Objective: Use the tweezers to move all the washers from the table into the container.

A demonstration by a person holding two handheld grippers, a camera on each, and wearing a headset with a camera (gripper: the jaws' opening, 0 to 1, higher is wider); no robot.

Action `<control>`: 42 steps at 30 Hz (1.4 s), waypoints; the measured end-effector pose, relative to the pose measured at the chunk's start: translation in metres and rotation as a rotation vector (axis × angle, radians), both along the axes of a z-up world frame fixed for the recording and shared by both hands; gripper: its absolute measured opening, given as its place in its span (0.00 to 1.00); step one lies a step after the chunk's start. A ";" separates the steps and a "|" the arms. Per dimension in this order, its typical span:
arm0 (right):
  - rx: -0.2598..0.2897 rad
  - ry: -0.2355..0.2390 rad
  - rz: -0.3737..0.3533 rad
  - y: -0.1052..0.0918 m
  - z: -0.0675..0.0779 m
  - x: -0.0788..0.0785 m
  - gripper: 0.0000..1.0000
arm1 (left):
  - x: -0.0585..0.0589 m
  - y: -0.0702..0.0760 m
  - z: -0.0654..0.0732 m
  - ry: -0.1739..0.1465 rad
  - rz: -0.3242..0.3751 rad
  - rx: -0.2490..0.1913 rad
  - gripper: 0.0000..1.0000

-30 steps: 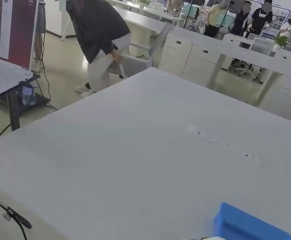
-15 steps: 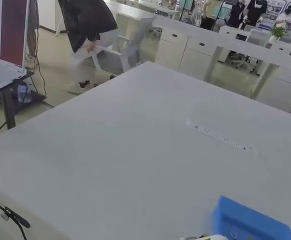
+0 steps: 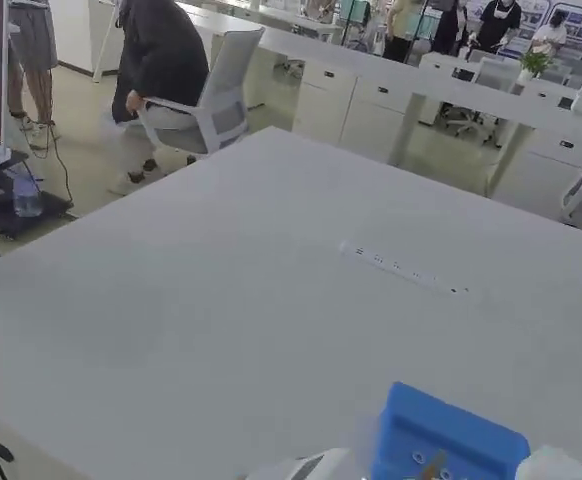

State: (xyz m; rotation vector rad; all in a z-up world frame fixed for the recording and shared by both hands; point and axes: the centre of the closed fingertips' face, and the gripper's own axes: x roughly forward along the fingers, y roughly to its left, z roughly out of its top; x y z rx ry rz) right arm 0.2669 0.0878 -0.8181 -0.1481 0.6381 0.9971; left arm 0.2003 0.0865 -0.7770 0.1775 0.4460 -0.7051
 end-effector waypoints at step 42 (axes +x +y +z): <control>-0.078 -0.067 0.357 0.013 -0.005 -0.028 0.04 | 0.001 0.006 -0.004 0.009 0.019 0.021 0.72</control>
